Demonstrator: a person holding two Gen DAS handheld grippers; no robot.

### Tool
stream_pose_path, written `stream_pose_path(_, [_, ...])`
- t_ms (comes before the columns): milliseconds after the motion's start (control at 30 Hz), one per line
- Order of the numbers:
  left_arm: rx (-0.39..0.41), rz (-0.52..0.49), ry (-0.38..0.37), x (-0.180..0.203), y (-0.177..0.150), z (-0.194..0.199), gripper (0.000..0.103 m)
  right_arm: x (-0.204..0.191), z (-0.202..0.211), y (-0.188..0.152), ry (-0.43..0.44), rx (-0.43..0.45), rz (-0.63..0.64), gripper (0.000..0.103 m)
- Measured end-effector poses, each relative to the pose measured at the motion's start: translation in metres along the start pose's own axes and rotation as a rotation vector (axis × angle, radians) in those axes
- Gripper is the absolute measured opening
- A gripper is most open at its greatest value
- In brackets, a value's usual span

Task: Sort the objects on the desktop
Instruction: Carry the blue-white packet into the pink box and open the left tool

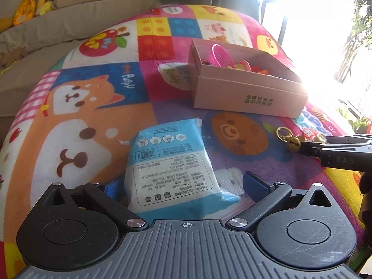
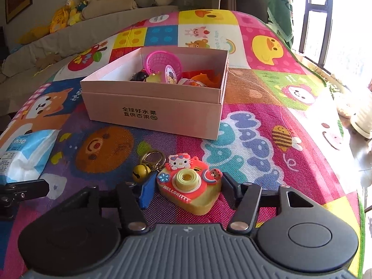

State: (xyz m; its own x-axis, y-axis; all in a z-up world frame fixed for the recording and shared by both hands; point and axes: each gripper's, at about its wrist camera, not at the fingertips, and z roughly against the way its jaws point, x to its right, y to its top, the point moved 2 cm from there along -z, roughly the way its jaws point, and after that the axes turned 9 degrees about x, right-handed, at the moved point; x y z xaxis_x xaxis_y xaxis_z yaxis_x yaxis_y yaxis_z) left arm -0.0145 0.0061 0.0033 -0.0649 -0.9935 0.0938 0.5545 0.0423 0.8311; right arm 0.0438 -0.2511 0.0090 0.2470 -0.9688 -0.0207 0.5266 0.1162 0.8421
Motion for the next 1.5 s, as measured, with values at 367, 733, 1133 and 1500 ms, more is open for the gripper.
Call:
stream_pose_path(367, [0.071,-0.03,0.044,-0.009,0.011,0.018,0.103,0.002,0.0,-0.004,-0.015,0.006,-0.008,0.083])
stream_pose_path(733, [0.013,-0.035,0.039,-0.005,0.006,0.002,0.071,0.002,0.003,-0.005,-0.023,0.025,-0.008,0.069])
stream_pose_path(1133, [0.276,-0.169,-0.04,0.016,0.095,0.022,0.061,0.011,0.046,0.062,0.02,0.199,0.007,0.056])
stream_pose_path(1500, [0.346,-0.2,-0.059,0.062,0.152,-0.072,0.069,0.033,0.082,0.171,0.061,0.403,-0.011,0.021])
